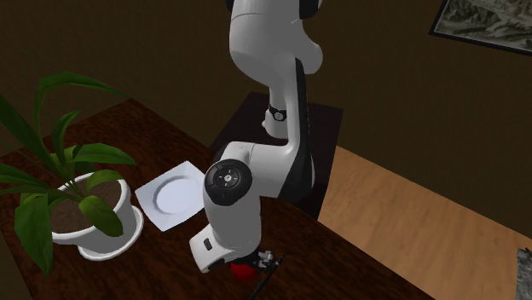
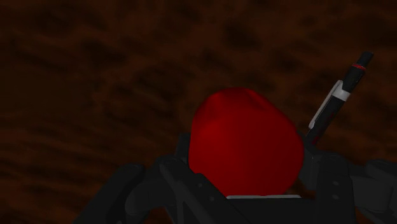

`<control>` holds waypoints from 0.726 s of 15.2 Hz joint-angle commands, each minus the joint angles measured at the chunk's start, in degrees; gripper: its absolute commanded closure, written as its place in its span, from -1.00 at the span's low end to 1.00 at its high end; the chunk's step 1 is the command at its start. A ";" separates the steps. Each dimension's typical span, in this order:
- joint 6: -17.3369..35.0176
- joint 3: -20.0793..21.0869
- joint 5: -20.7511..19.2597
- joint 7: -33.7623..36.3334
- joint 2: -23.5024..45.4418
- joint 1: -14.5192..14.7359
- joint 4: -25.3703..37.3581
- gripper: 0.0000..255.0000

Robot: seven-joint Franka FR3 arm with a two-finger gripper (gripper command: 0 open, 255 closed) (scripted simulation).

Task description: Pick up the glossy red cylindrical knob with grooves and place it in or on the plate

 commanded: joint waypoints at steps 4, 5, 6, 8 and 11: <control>-2.82 0.14 0.29 -0.19 -2.38 -0.19 0.38 1.00; -3.41 0.18 0.35 -0.23 -2.86 -0.21 0.49 1.00; -4.00 0.21 0.42 -0.27 -3.33 -0.24 0.62 1.00; -5.21 0.28 0.54 -0.34 -4.25 -0.29 0.91 1.00; -7.05 0.37 0.71 -0.44 -5.57 -0.35 1.43 1.00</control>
